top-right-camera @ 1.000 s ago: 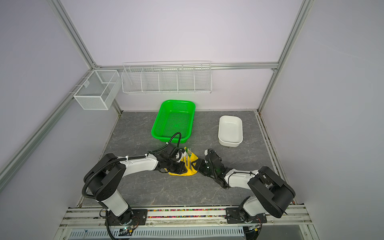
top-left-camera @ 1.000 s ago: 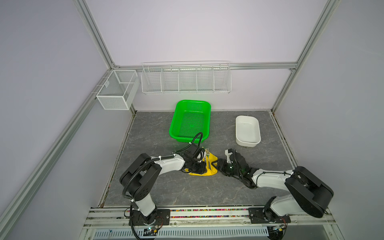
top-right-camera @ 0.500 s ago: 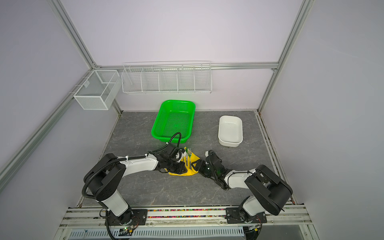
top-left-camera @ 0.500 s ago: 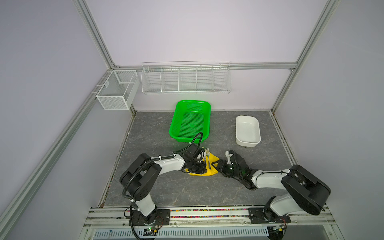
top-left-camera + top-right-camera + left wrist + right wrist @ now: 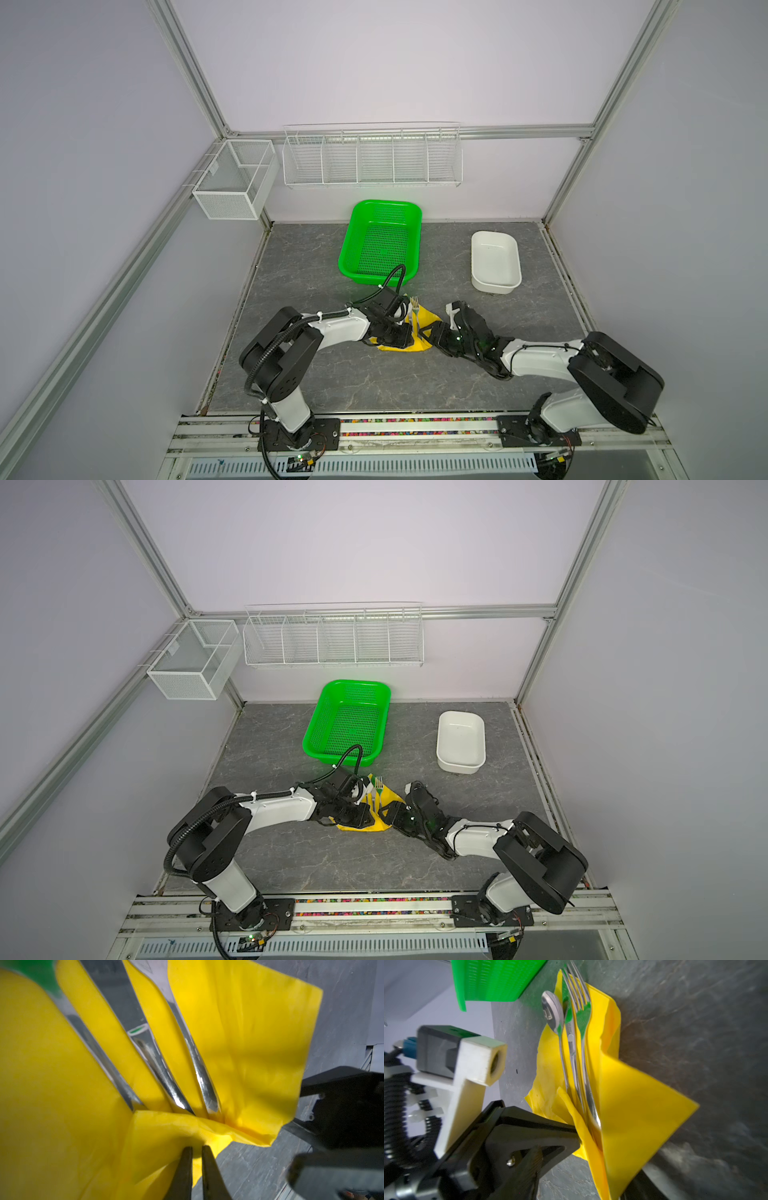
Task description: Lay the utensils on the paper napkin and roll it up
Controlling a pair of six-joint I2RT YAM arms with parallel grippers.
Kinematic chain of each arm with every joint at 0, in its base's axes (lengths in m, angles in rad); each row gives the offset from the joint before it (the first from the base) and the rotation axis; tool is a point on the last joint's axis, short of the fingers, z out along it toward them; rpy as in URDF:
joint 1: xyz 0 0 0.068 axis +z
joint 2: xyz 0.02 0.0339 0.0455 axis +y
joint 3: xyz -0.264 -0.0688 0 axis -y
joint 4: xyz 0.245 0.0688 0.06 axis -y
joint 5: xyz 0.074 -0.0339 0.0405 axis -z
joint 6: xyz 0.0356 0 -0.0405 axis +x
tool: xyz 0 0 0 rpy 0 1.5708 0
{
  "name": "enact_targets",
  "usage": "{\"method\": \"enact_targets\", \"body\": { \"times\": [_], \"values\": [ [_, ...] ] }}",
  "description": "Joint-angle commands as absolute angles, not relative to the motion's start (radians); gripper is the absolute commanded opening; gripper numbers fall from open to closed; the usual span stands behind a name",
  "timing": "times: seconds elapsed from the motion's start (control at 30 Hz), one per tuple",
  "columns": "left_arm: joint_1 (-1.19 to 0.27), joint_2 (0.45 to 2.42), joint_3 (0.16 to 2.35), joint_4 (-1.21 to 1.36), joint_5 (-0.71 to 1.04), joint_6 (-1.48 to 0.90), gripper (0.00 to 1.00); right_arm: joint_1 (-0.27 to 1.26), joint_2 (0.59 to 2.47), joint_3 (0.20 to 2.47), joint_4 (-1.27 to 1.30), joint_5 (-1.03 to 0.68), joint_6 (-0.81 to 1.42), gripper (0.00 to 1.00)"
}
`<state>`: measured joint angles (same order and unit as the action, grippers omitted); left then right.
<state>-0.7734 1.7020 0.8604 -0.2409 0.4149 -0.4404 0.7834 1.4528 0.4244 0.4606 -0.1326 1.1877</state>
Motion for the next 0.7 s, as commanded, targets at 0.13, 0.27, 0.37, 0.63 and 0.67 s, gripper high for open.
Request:
{"method": "enact_targets", "body": {
  "times": [0.13,0.27,0.37,0.63,0.67],
  "values": [
    [-0.777,1.692,0.875,-0.267,0.382,-0.431,0.13,0.788,1.458,0.443,0.439,-0.115,1.203,0.51],
    [-0.777,1.691,0.876,-0.266,0.380,-0.435,0.13,0.788,1.472,0.465,0.402,-0.118,1.153,0.47],
    [-0.778,1.692,0.878,-0.269,0.378,-0.437,0.13,0.791,1.472,0.469,0.376,-0.120,1.106,0.48],
    [-0.777,1.687,0.875,-0.270,0.375,-0.436,0.13,0.789,1.453,0.491,0.228,-0.098,1.005,0.50],
    [-0.777,1.687,0.873,-0.266,0.376,-0.437,0.13,0.788,1.450,0.492,0.225,-0.098,1.000,0.50]
  ]
}}
